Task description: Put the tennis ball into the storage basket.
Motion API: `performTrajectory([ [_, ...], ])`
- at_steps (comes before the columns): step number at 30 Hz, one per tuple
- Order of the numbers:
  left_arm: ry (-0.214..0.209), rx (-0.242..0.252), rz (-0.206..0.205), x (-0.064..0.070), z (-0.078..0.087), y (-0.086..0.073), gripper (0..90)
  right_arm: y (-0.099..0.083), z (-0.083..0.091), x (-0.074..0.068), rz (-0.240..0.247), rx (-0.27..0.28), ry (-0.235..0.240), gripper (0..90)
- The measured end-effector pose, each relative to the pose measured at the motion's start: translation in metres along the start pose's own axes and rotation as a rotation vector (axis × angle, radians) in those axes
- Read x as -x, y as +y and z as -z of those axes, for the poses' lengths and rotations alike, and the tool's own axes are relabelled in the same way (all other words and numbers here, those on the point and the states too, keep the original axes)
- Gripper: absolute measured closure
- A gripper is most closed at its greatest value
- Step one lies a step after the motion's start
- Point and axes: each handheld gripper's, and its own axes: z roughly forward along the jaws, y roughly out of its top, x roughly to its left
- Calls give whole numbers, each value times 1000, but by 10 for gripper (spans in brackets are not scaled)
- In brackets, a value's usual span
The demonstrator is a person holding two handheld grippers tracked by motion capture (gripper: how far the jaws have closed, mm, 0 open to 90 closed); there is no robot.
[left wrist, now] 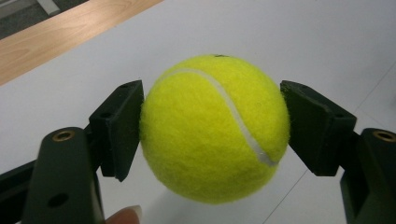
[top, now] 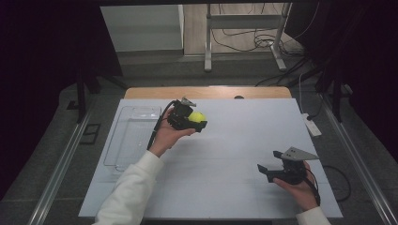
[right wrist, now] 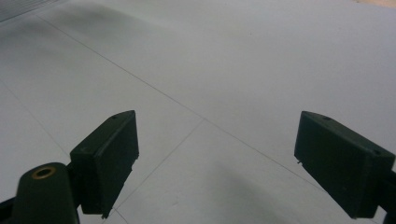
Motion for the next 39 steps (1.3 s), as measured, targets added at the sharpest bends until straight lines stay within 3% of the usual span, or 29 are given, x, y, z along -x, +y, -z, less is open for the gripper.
performTrajectory([
  [26,1,42,1,-1,14,0,264,0,0,0,2,-1,0,143],
  [39,24,70,-2,-3,23,0,264,0,0,0,1,-2,0,143],
])
